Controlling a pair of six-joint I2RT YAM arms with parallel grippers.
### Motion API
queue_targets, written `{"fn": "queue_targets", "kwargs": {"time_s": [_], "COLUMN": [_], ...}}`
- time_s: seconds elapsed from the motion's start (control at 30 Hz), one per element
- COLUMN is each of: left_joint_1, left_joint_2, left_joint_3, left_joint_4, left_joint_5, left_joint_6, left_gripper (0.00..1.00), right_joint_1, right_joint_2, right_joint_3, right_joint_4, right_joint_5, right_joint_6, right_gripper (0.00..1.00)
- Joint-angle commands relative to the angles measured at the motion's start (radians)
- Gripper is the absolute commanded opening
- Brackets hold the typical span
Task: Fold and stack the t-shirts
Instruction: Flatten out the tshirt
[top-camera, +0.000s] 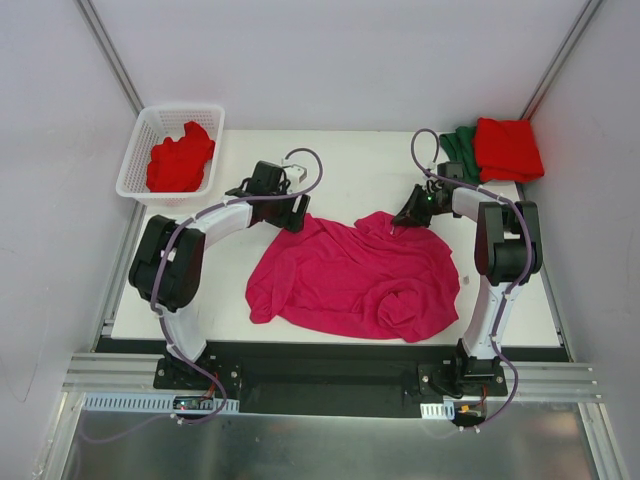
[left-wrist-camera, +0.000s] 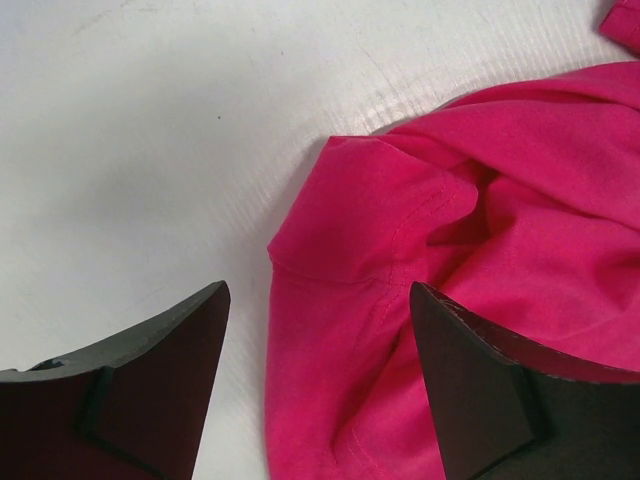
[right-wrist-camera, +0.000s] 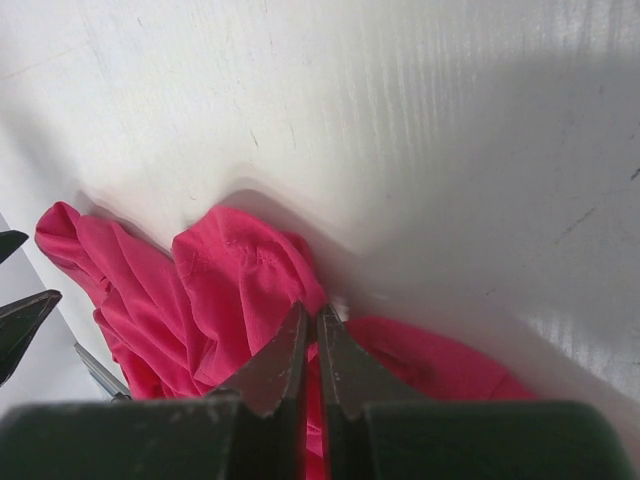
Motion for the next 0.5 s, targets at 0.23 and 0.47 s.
{"fn": "queue_targets", "kwargs": {"time_s": [0.23,0.47], "left_joint_1": [0.013,0.014], "left_joint_2": [0.041,0.046], "left_joint_3": [0.036,0.036], "left_joint_4": [0.019,0.021], "left_joint_5": [0.045,0.047], "left_joint_6": [-0.023,-0.026], "left_gripper": [0.62,0.57], "right_joint_1": [-0.006,-0.006], "right_joint_2": [0.001,0.005], "right_joint_3": [0.013,0.016], "right_joint_4": [0.006,0.006], "right_joint_5": [-0.026,-0.029], "right_joint_6": [-0.011,-0.012], "right_gripper": [0.01,0.01]}}
